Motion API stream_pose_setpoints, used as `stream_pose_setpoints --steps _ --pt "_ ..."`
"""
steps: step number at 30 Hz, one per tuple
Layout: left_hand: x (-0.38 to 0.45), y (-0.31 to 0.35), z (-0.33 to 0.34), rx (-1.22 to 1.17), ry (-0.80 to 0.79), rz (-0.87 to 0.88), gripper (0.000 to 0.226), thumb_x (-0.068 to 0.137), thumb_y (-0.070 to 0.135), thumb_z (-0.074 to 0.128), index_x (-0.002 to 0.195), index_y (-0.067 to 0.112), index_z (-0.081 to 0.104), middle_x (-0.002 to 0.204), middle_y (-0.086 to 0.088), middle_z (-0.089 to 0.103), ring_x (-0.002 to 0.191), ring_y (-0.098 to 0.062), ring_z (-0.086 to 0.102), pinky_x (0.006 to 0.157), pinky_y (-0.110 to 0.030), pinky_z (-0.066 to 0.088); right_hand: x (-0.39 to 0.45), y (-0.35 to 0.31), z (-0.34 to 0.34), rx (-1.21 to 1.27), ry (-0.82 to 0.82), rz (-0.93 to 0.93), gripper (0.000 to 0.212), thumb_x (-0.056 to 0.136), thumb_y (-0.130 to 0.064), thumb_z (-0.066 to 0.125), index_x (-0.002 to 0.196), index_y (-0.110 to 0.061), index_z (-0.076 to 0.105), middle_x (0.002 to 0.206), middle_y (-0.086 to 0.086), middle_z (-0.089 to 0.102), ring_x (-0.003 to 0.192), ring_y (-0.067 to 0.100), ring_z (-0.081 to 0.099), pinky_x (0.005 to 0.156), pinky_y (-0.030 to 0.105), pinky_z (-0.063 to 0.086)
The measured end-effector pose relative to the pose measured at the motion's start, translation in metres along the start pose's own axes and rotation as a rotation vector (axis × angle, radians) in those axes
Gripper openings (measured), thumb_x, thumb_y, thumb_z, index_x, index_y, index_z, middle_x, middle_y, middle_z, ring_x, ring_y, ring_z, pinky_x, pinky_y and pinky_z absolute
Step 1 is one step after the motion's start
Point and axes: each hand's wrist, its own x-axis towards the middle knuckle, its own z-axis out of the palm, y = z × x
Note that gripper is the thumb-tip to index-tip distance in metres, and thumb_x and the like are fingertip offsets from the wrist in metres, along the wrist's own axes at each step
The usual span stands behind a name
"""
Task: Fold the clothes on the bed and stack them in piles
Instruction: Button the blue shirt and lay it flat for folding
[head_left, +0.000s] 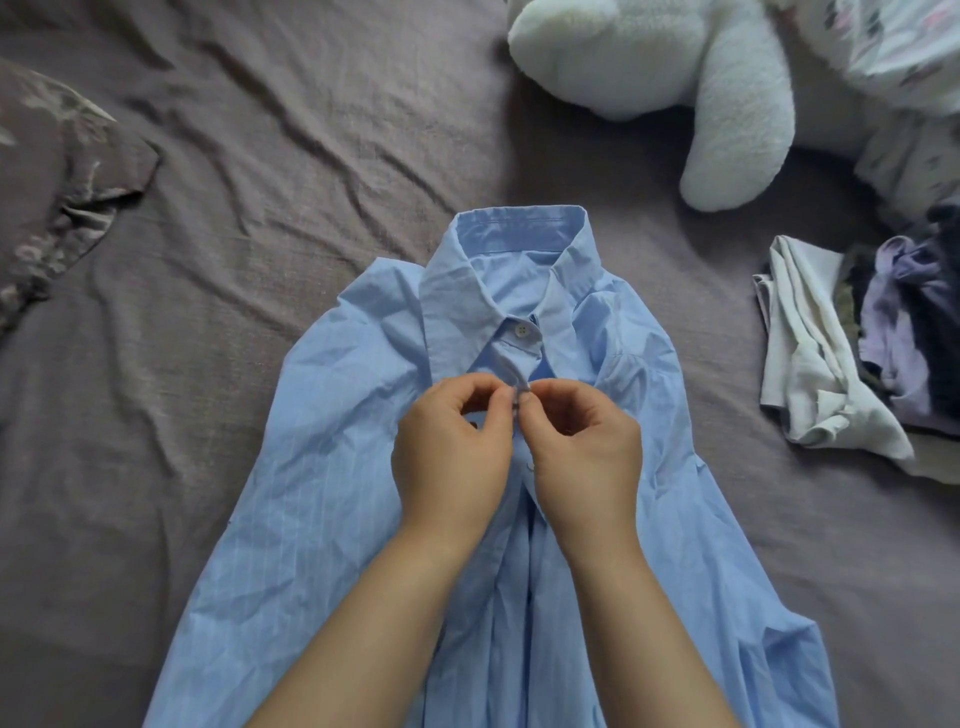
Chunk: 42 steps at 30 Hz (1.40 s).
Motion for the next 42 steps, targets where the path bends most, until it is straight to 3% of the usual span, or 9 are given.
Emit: stream_pose_setpoints --steps 6,11,18,22,26,29,34,38,42 --pt "0.01 -0.003 -0.004 -0.112 -0.151 -0.106 0.015 0.087 0.011 0.066 0.075 0.02 0.07 0.075 0.004 0.072 0.077 -0.011 0.069 0.073 -0.031 0.054 0.008 0.012 -0.006 -0.352 -0.129 -0.299 0.013 0.09 0.0 0.057 0.096 -0.01 0.063 0.086 -0.016 0.053 0.08 0.001 0.051 0.078 0.003 0.037" --pt "0.022 0.003 -0.02 -0.446 -0.434 -0.479 0.01 0.088 0.018 0.065 0.08 0.018 0.07 0.071 0.006 0.072 0.07 0.0 0.068 0.055 -0.012 0.049 0.024 0.004 -0.017 -0.039 -0.314 -0.001 0.017 0.088 -0.007 0.065 0.083 -0.023 0.065 0.08 -0.009 0.068 0.077 0.001 0.064 0.077 0.016 0.051" --pt "-0.007 -0.024 -0.006 0.0 0.012 -0.119 0.006 0.087 0.024 0.068 0.092 0.024 0.066 0.091 0.011 0.065 0.084 -0.002 0.061 0.074 -0.008 0.043 0.016 0.025 -0.037 -0.116 -0.131 0.032 0.016 0.089 -0.011 0.065 0.078 -0.021 0.068 0.073 -0.007 0.068 0.068 0.005 0.064 0.063 0.022 0.052" --pt "-0.026 -0.043 0.015 0.153 0.043 -0.201 0.037 0.077 0.027 0.077 0.108 0.017 0.059 0.101 0.001 0.052 0.082 -0.009 0.053 0.07 -0.008 0.034 0.003 0.055 -0.032 -0.545 -0.255 -0.074 0.009 0.086 -0.016 0.068 0.082 -0.023 0.072 0.083 -0.009 0.064 0.076 0.005 0.059 0.072 0.017 0.045" --pt "-0.029 -0.048 0.024 0.084 0.069 -0.288 0.012 0.083 0.019 0.071 0.09 0.02 0.061 0.086 0.001 0.065 0.073 -0.009 0.059 0.07 -0.022 0.044 -0.001 0.07 -0.023 -0.74 -0.241 -0.059 0.01 0.088 -0.026 0.065 0.094 -0.024 0.072 0.094 -0.008 0.058 0.091 0.011 0.057 0.077 0.03 0.046" --pt "-0.033 -0.049 0.022 -0.103 0.109 -0.394 0.023 0.084 0.011 0.07 0.105 0.018 0.063 0.076 0.006 0.064 0.065 0.0 0.058 0.072 -0.023 0.051 -0.002 0.069 -0.019 -0.769 -0.211 -0.04 0.006 0.086 -0.026 0.067 0.084 -0.021 0.065 0.088 -0.01 0.053 0.091 0.013 0.055 0.082 0.033 0.044" --pt "-0.045 -0.052 0.013 -0.313 0.055 -0.627 0.005 0.082 0.007 0.072 0.086 0.008 0.071 0.074 0.001 0.069 0.065 -0.01 0.059 0.067 -0.023 0.049 -0.007 0.056 -0.023 -0.526 -0.148 0.046 0.012 0.085 -0.023 0.068 0.075 -0.023 0.062 0.08 -0.007 0.064 0.075 0.009 0.058 0.069 0.024 0.044" --pt "-0.056 -0.042 0.011 -0.232 0.091 -0.457 0.011 0.082 0.011 0.073 0.083 0.021 0.068 0.078 0.007 0.069 0.066 0.002 0.06 0.065 -0.008 0.045 -0.02 0.044 -0.027 -0.384 -0.094 0.04 0.012 0.082 -0.015 0.072 0.072 -0.02 0.067 0.078 -0.006 0.063 0.076 0.002 0.055 0.067 0.007 0.038" --pt "-0.063 -0.028 0.015 -0.126 0.108 -0.29 0.021 0.082 0.012 0.072 0.095 0.028 0.066 0.081 0.007 0.067 0.073 0.004 0.062 0.065 -0.005 0.044 -0.025 0.037 -0.024 -0.183 -0.122 0.149 0.01 0.082 -0.011 0.071 0.074 -0.016 0.068 0.073 -0.005 0.067 0.071 0.004 0.061 0.069 0.013 0.047"
